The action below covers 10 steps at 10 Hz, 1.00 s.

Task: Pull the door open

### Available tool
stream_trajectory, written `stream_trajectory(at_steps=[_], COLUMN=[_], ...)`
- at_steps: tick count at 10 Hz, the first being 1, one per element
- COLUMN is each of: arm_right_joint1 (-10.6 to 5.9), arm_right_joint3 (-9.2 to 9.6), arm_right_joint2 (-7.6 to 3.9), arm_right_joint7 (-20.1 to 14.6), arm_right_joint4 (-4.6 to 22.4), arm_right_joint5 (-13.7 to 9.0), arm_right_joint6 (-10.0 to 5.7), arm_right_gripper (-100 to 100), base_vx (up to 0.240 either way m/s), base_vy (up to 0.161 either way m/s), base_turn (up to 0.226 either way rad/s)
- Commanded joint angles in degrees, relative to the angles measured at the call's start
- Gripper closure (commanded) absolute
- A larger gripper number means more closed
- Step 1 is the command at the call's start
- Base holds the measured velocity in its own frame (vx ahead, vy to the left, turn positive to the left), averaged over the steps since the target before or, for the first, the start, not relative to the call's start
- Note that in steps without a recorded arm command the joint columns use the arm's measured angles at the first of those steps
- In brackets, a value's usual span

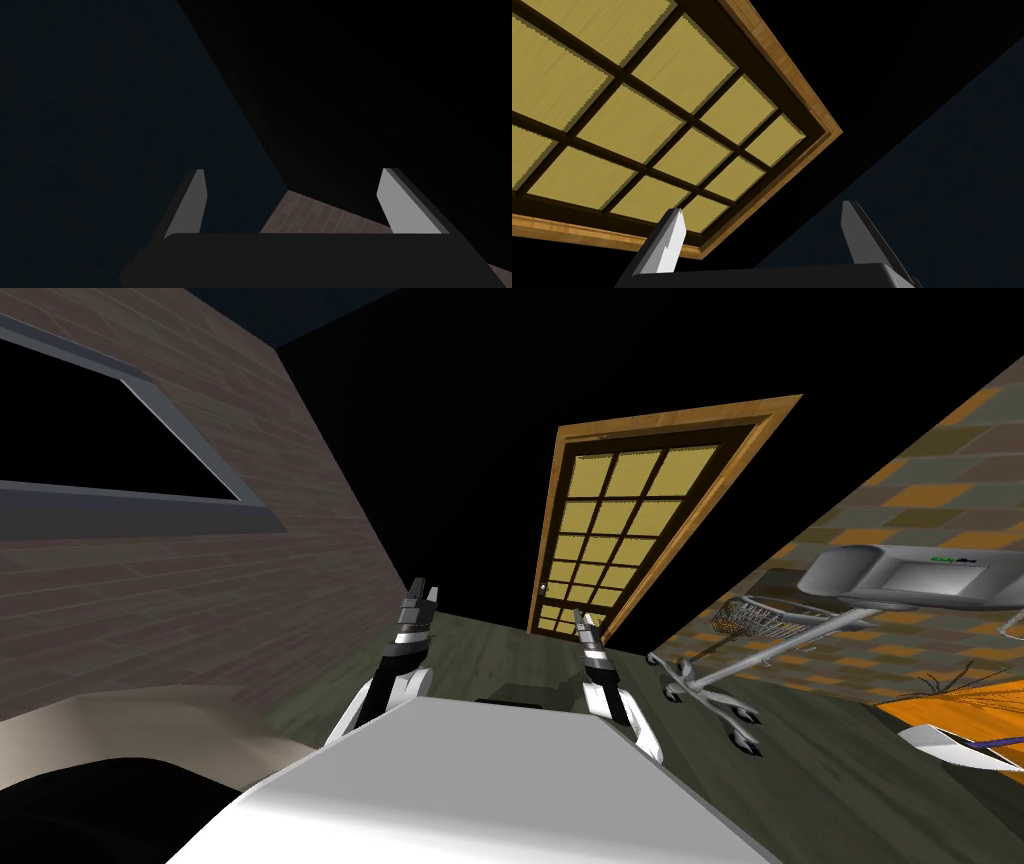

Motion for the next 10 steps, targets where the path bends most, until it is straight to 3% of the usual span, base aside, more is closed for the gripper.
stream_trajectory(at_steps=[1, 10], arm_right_joint1=[-0.77, -4.37], arm_right_joint3=[-0.62, -3.74], arm_right_joint2=[-0.20, -0.51], arm_right_joint7=[1.5, 9.8], arm_right_joint4=[2.1, 13.6], arm_right_joint5=[0.5, 3.4], arm_right_joint6=[-0.42, -3.12], arm_right_gripper=[-100, -100], base_vx=[0.109, 0.097], base_vy=[0.018, 0.014], base_turn=[-0.016, -0.016])
